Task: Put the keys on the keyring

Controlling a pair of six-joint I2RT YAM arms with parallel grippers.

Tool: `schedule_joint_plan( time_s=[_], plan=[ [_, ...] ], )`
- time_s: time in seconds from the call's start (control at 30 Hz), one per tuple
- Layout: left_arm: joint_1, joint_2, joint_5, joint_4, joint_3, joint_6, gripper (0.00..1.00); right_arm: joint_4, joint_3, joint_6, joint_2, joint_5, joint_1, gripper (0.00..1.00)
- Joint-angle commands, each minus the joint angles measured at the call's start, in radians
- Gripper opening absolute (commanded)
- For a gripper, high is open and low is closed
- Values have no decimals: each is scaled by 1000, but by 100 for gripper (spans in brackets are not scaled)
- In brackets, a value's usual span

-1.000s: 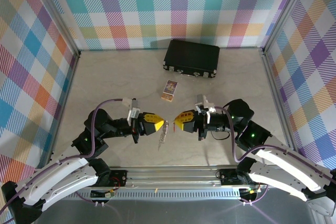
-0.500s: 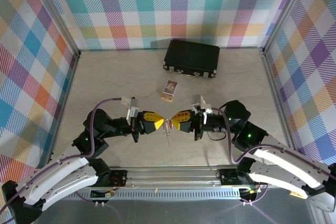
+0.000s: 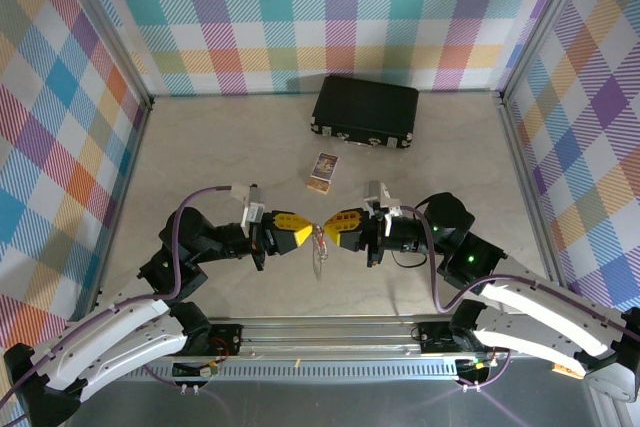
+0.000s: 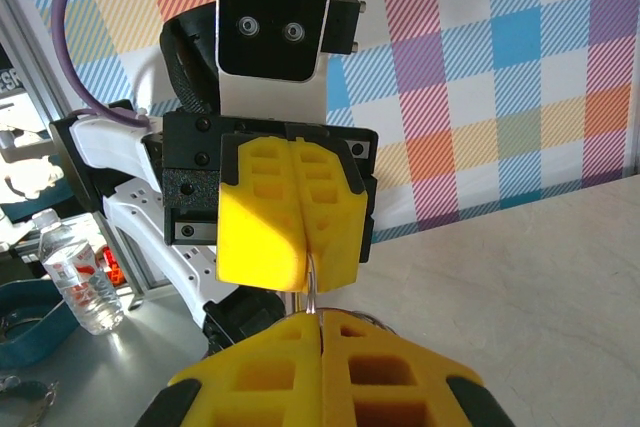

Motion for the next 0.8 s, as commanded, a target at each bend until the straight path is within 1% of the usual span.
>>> schedule_joint_plan(
  time_s=[0.0,0.33,0.77],
  plan=[
    [-7,-3,-3,60,12,-2,0,56,-6,-15,0,6,8,0],
    [-7,-18,-30,28,16,16,0,70,-16,-16,-14,1,9,0],
    [-7,-9,-23,34,16,10,0,95,-22,-9,2,2,9,0]
  ],
)
